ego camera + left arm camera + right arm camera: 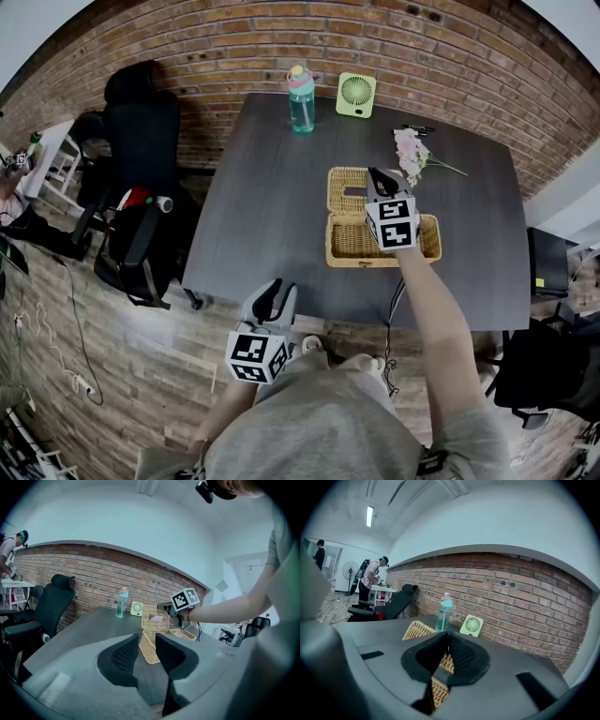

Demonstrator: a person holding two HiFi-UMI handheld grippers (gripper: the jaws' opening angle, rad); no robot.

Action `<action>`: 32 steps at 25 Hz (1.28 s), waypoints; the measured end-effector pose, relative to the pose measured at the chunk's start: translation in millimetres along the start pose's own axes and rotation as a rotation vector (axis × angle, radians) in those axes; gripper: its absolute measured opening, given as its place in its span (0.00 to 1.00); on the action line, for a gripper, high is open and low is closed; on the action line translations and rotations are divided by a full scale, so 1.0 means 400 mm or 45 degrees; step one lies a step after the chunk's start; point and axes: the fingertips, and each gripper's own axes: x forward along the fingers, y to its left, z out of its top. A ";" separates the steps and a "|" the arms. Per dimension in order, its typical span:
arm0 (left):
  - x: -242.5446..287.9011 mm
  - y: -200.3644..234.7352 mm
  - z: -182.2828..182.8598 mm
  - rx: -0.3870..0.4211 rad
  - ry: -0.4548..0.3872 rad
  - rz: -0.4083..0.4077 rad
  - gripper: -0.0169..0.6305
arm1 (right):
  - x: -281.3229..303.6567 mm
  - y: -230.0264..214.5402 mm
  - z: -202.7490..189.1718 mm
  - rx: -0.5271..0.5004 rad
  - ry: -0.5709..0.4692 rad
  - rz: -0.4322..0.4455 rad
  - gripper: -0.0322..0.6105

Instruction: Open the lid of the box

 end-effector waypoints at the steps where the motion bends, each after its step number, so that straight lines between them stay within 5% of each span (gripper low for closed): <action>1: 0.001 0.000 0.000 -0.002 0.000 0.000 0.20 | 0.007 -0.001 -0.003 0.002 0.008 0.000 0.09; 32: 0.016 0.037 -0.012 -0.043 0.019 0.026 0.20 | 0.107 -0.022 -0.112 0.204 0.196 -0.039 0.09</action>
